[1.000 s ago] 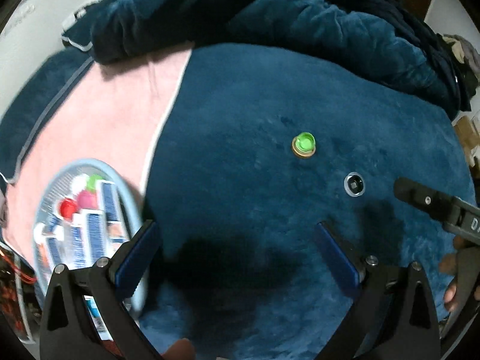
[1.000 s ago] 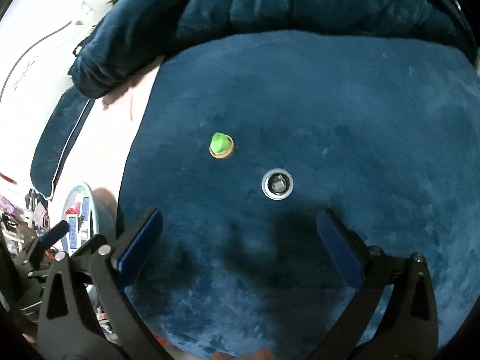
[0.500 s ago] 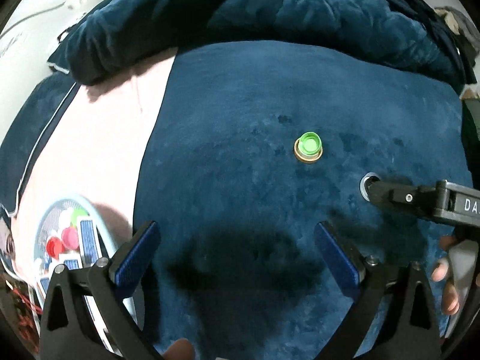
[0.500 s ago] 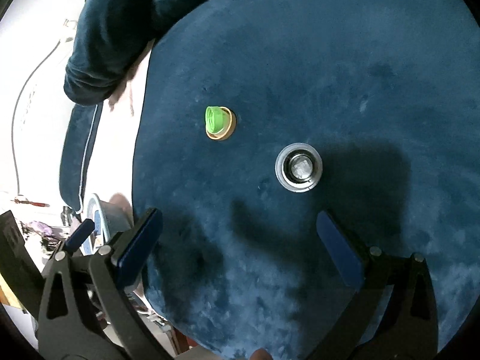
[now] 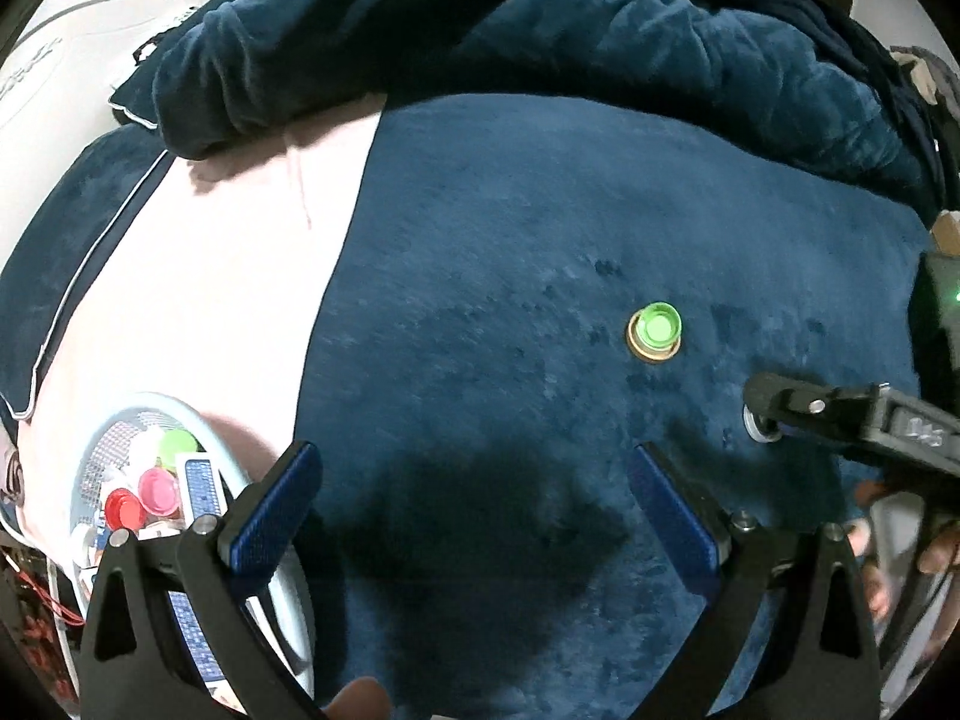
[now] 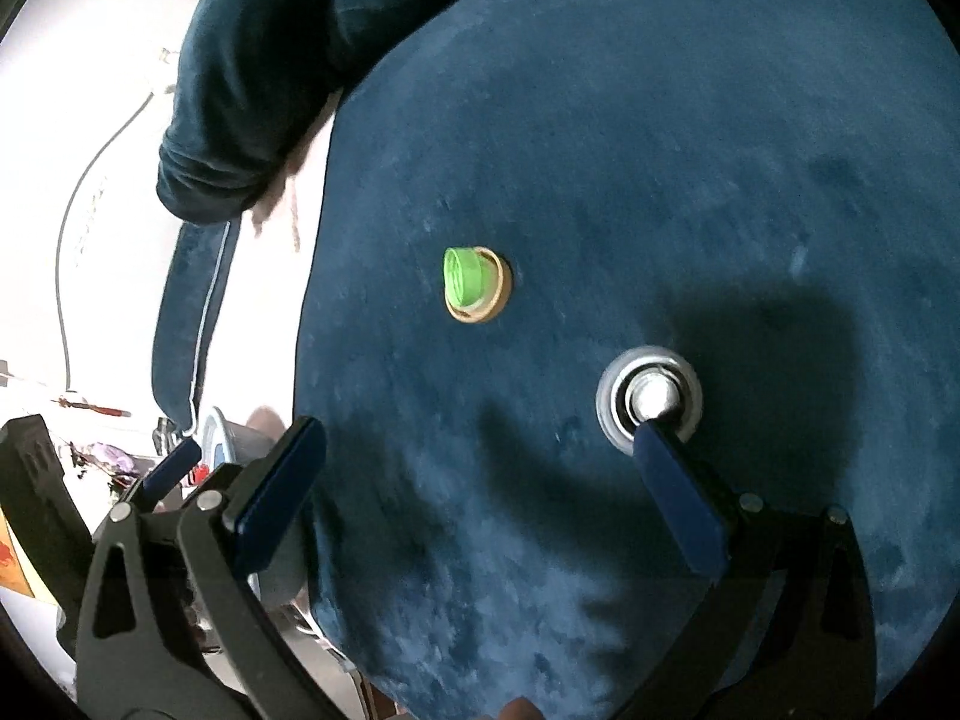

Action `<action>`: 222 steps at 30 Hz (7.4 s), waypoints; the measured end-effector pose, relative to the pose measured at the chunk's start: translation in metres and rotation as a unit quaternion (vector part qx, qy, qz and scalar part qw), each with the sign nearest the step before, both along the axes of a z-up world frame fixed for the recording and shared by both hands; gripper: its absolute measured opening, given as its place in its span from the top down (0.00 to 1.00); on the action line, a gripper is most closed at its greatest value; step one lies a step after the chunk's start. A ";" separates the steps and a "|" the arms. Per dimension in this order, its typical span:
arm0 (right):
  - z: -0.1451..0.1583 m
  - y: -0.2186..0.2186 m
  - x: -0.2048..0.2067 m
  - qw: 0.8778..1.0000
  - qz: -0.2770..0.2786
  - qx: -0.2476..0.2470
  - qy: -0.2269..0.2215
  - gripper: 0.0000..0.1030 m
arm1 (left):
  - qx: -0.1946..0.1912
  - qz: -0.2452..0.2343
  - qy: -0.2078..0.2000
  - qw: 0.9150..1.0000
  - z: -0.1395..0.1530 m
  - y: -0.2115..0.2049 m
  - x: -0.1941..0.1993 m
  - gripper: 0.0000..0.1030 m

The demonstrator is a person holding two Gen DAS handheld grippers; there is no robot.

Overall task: Organize objects
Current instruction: 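Grasp a white cap beside the black cap with the right tool, then grasp the black cap with the left tool while the right tool holds the white cap, then carry the black and white caps over the gray basket and open both tools, then move both open tools back toward the green cap on the blue cover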

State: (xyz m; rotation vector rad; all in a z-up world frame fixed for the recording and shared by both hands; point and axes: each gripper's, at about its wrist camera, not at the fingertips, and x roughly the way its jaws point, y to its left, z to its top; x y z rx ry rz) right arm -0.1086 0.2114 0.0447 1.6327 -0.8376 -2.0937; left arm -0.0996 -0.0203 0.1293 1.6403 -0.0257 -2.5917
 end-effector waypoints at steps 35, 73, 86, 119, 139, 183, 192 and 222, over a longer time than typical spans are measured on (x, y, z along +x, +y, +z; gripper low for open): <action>0.036 0.025 0.038 0.984 0.013 0.175 -0.033 0.61 | 0.007 -0.035 -0.051 0.998 -0.031 0.039 0.000 0.01; 0.004 0.053 0.033 0.955 -0.045 0.283 -0.079 0.47 | 0.081 -0.144 -0.043 0.985 -0.078 0.127 -0.021 0.70; 0.053 0.024 0.038 0.972 -0.036 0.229 -0.022 0.60 | 0.092 -0.103 -0.007 0.990 -0.033 0.079 -0.002 0.70; 0.110 -0.359 0.049 0.966 0.248 0.029 0.071 0.60 | 0.108 0.301 0.065 0.945 0.023 -0.306 0.131 0.70; 0.125 -0.306 0.054 0.959 0.225 0.126 0.119 0.01 | 0.025 0.289 0.026 0.957 0.032 -0.283 0.150 0.01; 0.114 -0.128 0.050 0.982 0.088 0.131 0.101 0.00 | -0.048 0.122 0.006 0.991 0.047 -0.098 0.067 0.01; 0.109 -0.096 0.044 0.985 0.062 0.135 0.089 0.00 | -0.025 0.105 -0.001 0.994 0.040 -0.074 0.055 0.01; -0.013 -0.003 0.023 0.953 0.015 0.296 -0.061 0.00 | -0.011 -0.002 -0.106 0.994 -0.121 0.018 0.002 0.00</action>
